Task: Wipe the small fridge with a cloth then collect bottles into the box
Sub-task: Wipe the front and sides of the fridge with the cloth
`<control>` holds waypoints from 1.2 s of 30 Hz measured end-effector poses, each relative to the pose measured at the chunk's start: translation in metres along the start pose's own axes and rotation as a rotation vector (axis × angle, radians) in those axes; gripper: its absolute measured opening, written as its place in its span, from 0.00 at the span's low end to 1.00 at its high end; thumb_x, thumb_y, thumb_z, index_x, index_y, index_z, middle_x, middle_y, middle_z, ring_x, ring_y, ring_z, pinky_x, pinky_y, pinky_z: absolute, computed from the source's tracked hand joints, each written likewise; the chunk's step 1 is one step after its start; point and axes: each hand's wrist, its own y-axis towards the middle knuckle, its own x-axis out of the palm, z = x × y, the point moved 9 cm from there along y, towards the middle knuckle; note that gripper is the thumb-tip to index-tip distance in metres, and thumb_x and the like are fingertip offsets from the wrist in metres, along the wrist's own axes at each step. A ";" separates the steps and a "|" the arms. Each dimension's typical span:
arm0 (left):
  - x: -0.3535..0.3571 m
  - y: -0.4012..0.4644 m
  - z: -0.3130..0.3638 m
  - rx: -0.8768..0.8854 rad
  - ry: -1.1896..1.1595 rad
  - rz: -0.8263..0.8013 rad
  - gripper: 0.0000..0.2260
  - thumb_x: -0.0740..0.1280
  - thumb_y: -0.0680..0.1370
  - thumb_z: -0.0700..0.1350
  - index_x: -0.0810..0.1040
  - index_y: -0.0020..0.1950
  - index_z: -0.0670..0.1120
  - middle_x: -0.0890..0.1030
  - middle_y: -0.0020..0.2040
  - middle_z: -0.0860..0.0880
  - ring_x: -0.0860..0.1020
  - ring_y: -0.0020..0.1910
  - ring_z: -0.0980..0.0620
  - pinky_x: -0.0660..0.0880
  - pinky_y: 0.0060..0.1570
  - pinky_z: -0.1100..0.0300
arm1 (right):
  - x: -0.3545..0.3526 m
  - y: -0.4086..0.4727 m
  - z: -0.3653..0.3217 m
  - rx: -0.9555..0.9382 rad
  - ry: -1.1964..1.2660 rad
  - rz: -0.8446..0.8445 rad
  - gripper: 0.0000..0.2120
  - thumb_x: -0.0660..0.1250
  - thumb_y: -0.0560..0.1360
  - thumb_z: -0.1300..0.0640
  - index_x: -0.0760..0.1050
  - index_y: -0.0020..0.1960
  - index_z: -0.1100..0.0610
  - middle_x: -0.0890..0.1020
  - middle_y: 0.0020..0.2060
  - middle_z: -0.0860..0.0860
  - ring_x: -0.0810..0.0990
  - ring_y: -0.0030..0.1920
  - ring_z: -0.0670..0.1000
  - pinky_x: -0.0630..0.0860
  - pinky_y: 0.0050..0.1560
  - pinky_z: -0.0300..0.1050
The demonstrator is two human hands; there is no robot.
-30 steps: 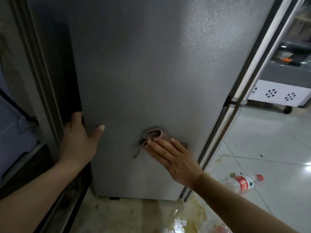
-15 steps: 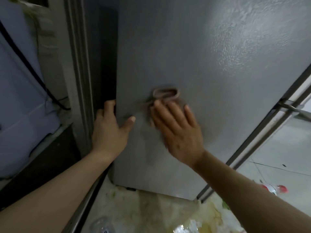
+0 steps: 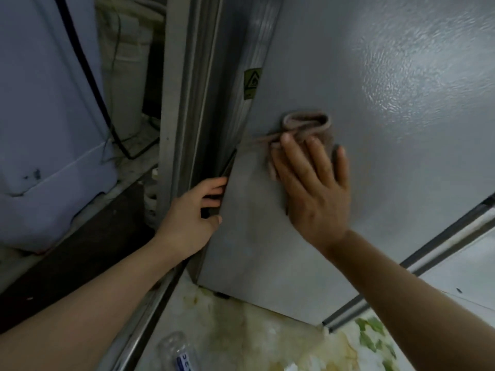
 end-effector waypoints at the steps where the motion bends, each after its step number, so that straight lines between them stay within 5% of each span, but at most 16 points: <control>1: 0.000 -0.001 -0.002 -0.006 -0.018 -0.014 0.29 0.68 0.74 0.34 0.68 0.67 0.60 0.74 0.60 0.60 0.73 0.58 0.63 0.68 0.51 0.69 | 0.010 -0.014 -0.018 -0.097 -0.009 -0.083 0.22 0.56 0.78 0.59 0.67 0.71 0.53 0.66 0.71 0.51 0.62 0.72 0.55 0.52 0.72 0.59; 4: 0.001 -0.004 -0.003 -0.029 -0.042 -0.059 0.30 0.68 0.73 0.32 0.67 0.66 0.61 0.73 0.60 0.64 0.72 0.60 0.62 0.70 0.56 0.63 | 0.035 -0.051 -0.067 -0.443 -0.077 -0.368 0.24 0.55 0.75 0.60 0.68 0.71 0.51 0.66 0.72 0.47 0.62 0.73 0.51 0.46 0.72 0.56; 6: 0.001 -0.005 -0.001 -0.037 -0.043 -0.093 0.31 0.68 0.73 0.32 0.66 0.66 0.61 0.72 0.61 0.62 0.72 0.60 0.60 0.70 0.57 0.63 | 0.035 -0.052 -0.073 -0.501 -0.106 -0.442 0.25 0.53 0.75 0.59 0.68 0.71 0.51 0.67 0.72 0.46 0.63 0.73 0.50 0.45 0.72 0.56; 12: -0.020 -0.008 -0.010 -0.080 0.007 0.009 0.30 0.70 0.73 0.35 0.64 0.70 0.54 0.71 0.61 0.55 0.73 0.58 0.56 0.70 0.51 0.66 | -0.003 0.064 -0.010 -0.118 -0.109 -0.067 0.22 0.56 0.80 0.59 0.64 0.74 0.52 0.66 0.73 0.50 0.62 0.74 0.53 0.47 0.72 0.62; 16: -0.029 -0.016 -0.025 -0.099 0.037 0.076 0.28 0.69 0.73 0.34 0.66 0.68 0.53 0.73 0.58 0.54 0.75 0.55 0.56 0.72 0.49 0.65 | 0.003 0.076 -0.022 -0.098 -0.062 0.053 0.20 0.58 0.79 0.57 0.69 0.71 0.54 0.70 0.70 0.52 0.65 0.72 0.58 0.52 0.71 0.64; 22: -0.037 -0.023 -0.048 -0.125 0.090 0.098 0.27 0.69 0.72 0.33 0.68 0.67 0.52 0.75 0.54 0.54 0.77 0.50 0.57 0.74 0.47 0.63 | 0.063 -0.017 -0.109 -0.456 -0.080 -0.306 0.18 0.62 0.73 0.57 0.77 0.62 0.54 0.77 0.64 0.52 0.64 0.70 0.58 0.41 0.72 0.63; 27: -0.042 -0.029 -0.057 -0.136 0.131 0.092 0.26 0.69 0.72 0.34 0.69 0.65 0.53 0.74 0.52 0.56 0.77 0.48 0.60 0.71 0.43 0.68 | 0.091 -0.064 -0.150 -0.606 -0.209 -0.601 0.23 0.65 0.70 0.52 0.75 0.65 0.50 0.73 0.67 0.50 0.60 0.73 0.57 0.40 0.72 0.62; 32: -0.027 -0.026 -0.050 -0.145 0.128 0.070 0.27 0.69 0.72 0.32 0.68 0.66 0.50 0.75 0.56 0.51 0.76 0.51 0.55 0.71 0.45 0.66 | 0.058 -0.052 -0.107 -0.549 -0.161 -0.422 0.27 0.52 0.74 0.60 0.66 0.72 0.48 0.64 0.73 0.44 0.59 0.73 0.48 0.40 0.73 0.56; 36: -0.008 -0.017 -0.037 -0.117 0.196 0.084 0.29 0.70 0.72 0.35 0.65 0.69 0.49 0.72 0.62 0.49 0.72 0.59 0.52 0.72 0.57 0.56 | 0.017 -0.024 -0.039 -0.278 -0.125 -0.168 0.24 0.55 0.79 0.60 0.62 0.75 0.52 0.63 0.73 0.47 0.59 0.74 0.51 0.40 0.74 0.56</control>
